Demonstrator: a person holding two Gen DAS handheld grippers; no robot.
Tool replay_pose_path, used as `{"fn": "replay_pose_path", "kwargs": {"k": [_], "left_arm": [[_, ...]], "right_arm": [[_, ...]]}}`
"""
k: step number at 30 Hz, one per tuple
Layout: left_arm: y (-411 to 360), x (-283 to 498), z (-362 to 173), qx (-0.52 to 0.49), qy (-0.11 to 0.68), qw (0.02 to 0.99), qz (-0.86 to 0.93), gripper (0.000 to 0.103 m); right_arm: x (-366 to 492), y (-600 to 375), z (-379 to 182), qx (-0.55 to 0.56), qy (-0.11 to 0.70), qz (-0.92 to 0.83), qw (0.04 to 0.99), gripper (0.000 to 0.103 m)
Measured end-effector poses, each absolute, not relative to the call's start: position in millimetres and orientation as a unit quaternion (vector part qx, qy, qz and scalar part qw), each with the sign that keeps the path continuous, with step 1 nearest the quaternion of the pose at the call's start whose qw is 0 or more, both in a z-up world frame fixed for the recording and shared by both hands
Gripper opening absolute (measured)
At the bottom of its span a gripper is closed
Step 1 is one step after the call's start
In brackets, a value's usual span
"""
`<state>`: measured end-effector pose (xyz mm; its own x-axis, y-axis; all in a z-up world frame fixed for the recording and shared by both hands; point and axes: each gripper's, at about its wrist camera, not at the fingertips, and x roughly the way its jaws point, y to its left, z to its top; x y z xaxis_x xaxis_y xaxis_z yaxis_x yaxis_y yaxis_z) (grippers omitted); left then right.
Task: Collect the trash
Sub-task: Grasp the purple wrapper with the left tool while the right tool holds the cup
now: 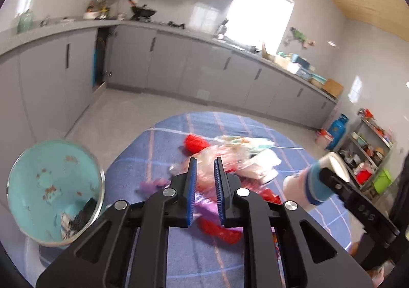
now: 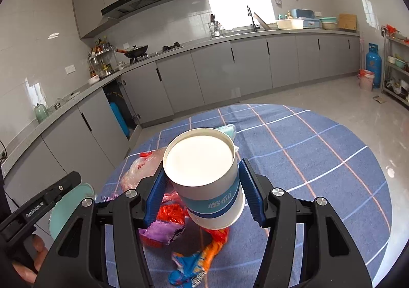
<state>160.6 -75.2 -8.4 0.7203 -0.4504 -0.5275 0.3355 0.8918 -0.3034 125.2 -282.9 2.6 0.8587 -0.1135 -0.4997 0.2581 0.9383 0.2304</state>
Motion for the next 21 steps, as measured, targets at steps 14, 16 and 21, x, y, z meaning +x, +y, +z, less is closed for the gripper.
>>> {"fn": "replay_pose_path", "kwargs": {"k": [14,16,21], "left_arm": [[-97,197,-62,-0.096,0.409,0.89,-0.179,0.068],[-105,205,-71,-0.102,0.423,0.882,-0.183,0.05],[-105,202,-69,-0.109,0.405,0.886,-0.198,0.018]], "right_arm": [[124,-287,-20,0.159,0.267,-0.101,0.945,0.056],[124,-288,-22,0.162,0.27,-0.102,0.944,0.056],[119,-288,-22,0.157,0.267,-0.105,0.945,0.056]]}}
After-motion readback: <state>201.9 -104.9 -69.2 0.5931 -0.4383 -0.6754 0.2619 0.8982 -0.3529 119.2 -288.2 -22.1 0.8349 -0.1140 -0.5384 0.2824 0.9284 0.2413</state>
